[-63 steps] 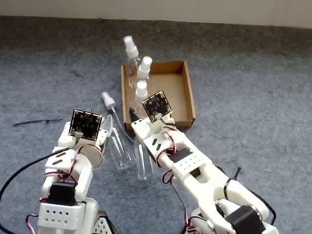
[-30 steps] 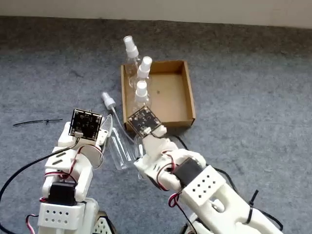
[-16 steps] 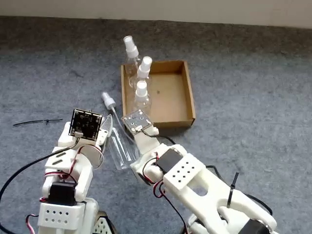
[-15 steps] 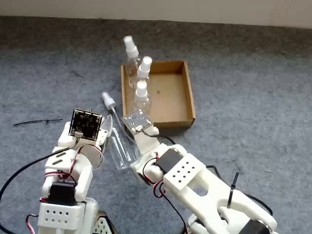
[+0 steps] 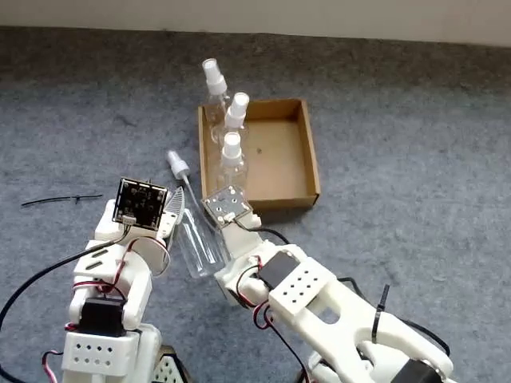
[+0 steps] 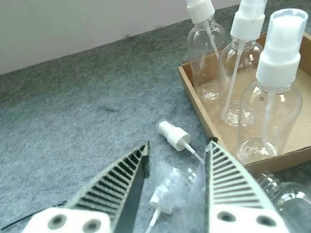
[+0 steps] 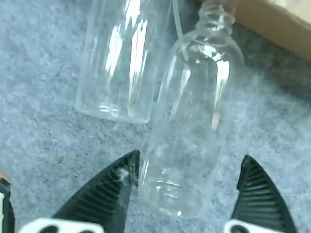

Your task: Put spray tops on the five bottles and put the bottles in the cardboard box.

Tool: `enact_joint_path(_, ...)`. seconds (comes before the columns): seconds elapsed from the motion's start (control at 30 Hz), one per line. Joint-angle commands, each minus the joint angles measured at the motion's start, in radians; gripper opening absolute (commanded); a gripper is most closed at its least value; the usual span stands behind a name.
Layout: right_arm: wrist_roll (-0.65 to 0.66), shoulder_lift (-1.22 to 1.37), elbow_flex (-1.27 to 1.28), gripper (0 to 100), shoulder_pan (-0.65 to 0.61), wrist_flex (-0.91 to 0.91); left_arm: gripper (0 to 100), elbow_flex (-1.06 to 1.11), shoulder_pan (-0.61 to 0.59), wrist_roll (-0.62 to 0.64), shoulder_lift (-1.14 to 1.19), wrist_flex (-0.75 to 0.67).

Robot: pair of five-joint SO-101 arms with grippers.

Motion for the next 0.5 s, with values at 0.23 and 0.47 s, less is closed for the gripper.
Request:
enact_joint_path(0.23,-0.006,-0.013,-0.002,0.9,0.042,0.022,17,-0.004,-0.004,-0.003,-0.016,-0.006)
enact_joint_path(0.47,0.009,-0.015,-0.013,0.8,0.255,0.332,17,-0.004,-0.004,-0.003,-0.016,-0.006)
